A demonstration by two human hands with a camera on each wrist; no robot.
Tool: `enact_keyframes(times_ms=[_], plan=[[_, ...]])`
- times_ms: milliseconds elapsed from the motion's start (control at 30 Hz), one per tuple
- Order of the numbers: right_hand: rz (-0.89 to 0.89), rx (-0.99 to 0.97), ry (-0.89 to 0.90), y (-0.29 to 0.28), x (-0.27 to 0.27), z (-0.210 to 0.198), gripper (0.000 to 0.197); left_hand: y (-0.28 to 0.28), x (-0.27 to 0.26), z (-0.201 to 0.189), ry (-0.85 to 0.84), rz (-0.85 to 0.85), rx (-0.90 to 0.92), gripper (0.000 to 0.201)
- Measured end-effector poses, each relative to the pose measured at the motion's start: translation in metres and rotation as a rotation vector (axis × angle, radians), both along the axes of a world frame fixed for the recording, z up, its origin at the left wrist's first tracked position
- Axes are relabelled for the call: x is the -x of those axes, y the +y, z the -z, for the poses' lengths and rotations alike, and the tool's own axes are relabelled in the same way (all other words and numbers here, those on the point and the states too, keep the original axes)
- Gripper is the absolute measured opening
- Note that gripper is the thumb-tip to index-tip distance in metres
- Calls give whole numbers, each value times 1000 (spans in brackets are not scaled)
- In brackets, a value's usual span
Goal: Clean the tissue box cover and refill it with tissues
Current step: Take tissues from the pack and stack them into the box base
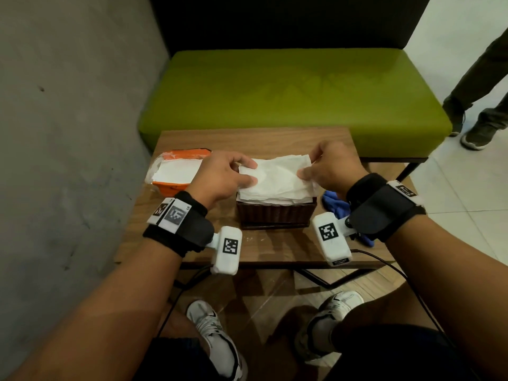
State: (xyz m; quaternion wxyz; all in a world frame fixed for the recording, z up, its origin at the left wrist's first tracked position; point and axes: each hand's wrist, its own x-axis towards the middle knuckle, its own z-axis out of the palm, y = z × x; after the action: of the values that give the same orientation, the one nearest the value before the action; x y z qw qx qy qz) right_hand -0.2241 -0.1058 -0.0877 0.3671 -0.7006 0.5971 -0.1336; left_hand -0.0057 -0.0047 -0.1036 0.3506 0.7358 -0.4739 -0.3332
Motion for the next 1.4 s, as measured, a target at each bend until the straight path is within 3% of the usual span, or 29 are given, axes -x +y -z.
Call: enact_keyframes(times_ms=[133,367,467,633,800,900,1067,1267,1400], plan=[[-184,128,207,0,-1,-6,28,-3,5,-7,-225,103,-18,29],[-404,290,480,3,-16,2,13,-12,12,-5,-432,212,-86,30],[-432,283,463,3,-14,2,19,-12,8,0,-499,200,-101,31],[-298,415,242,-2,-6,-1,16,-15,-5,1,-517,189,-153,38],[-566,78,454,-2,-19,1,40,-22,-8,0,-506,314,-361,68],[-613,140,599,0,-21,4,41,-24,-7,2,-548,353,-385,70],[-594,170,618,4,-18,11,38,-26,-5,7,-605,378,-418,67],[-623,115,522,-2,-10,14,55,-15,-9,-4,-453,391,-369,65],[-603,206,445,-4,-12,-6,48,8,-31,-14,-96,243,-240,41]])
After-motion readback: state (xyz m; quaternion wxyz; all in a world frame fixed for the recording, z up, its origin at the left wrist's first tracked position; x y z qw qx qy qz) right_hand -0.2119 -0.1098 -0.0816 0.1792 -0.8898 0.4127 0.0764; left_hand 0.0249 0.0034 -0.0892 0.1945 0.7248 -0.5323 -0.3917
